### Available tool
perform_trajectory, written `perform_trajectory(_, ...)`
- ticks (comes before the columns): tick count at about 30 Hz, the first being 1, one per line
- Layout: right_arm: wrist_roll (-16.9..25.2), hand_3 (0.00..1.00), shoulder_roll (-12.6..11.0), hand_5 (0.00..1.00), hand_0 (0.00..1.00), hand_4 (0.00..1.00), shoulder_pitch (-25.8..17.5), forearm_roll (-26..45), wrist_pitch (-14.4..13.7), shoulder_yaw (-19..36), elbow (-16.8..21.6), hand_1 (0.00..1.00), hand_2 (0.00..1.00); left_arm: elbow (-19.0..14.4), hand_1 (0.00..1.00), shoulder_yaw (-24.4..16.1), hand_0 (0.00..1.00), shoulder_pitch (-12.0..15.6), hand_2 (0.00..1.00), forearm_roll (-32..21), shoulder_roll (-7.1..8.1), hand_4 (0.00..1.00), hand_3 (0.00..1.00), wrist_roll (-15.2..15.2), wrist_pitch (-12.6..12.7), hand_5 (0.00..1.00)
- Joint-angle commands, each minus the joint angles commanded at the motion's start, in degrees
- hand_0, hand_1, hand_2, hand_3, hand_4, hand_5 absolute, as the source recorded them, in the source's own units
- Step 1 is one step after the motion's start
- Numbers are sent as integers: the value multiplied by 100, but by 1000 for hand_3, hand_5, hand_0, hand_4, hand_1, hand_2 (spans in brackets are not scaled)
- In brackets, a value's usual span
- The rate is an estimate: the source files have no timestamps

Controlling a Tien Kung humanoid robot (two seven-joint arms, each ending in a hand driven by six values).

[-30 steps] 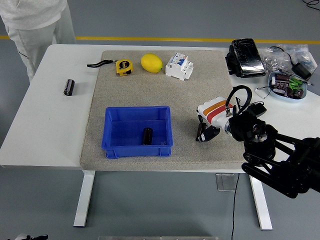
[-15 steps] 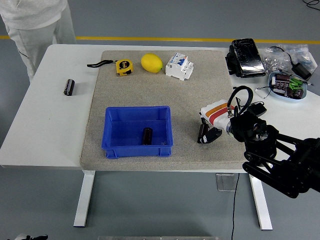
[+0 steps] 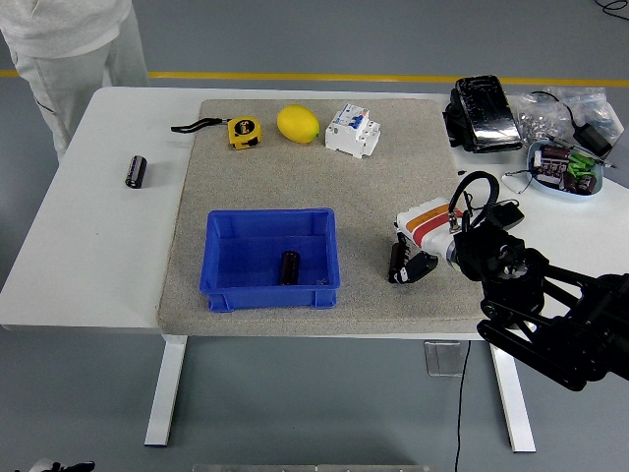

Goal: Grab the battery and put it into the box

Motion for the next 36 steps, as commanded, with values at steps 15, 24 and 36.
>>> perform_trajectory(15,22,527,-1,385,2,975,-18,-52,-73,-24,7,139,445,-5,673,9,701,5,712,-8,1,605,593,-1,-3,486)
perform_trajectory(24,-2,523,-28,397,2,979,-13,-68,-125,49,153,137,438,-1,674,-25,702,19,712,34,6,604,592,11,-7,485)
perform_trajectory(36,-91,524,-108,364,2,957,60,-162,-141,316,600,139,440,1,673,-24,701,6,712,41,8,606,593,7,-8,489)
